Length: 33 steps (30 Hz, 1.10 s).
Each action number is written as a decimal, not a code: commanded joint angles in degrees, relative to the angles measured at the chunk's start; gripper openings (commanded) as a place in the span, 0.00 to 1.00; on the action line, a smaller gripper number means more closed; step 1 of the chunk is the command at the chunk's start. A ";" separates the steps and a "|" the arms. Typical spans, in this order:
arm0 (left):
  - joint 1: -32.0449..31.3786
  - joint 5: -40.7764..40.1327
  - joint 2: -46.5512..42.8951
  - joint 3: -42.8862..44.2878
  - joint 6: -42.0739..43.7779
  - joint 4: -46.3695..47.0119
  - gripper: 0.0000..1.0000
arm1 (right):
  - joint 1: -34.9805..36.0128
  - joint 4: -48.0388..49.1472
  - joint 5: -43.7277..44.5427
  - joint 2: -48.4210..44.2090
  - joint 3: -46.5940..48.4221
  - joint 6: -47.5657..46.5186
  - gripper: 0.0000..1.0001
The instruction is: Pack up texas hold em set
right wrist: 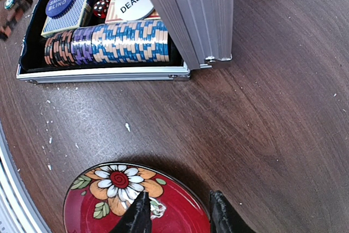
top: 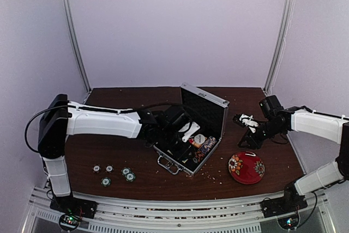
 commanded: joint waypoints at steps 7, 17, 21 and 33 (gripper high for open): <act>-1.07 0.41 2.53 -5.82 -2.88 14.62 0.35 | 0.27 -0.02 0.26 1.08 0.96 -0.15 0.37; -1.06 -1.40 5.47 -7.12 -3.44 19.03 0.38 | 0.27 -0.02 0.36 1.44 1.01 -0.17 0.37; -1.04 -3.34 5.23 -8.33 -3.99 21.08 0.44 | 0.27 -0.03 0.36 1.51 1.05 -0.17 0.36; -1.07 -3.97 3.69 -7.73 -3.28 18.27 0.58 | 0.27 -0.13 0.26 1.79 1.10 -0.19 0.37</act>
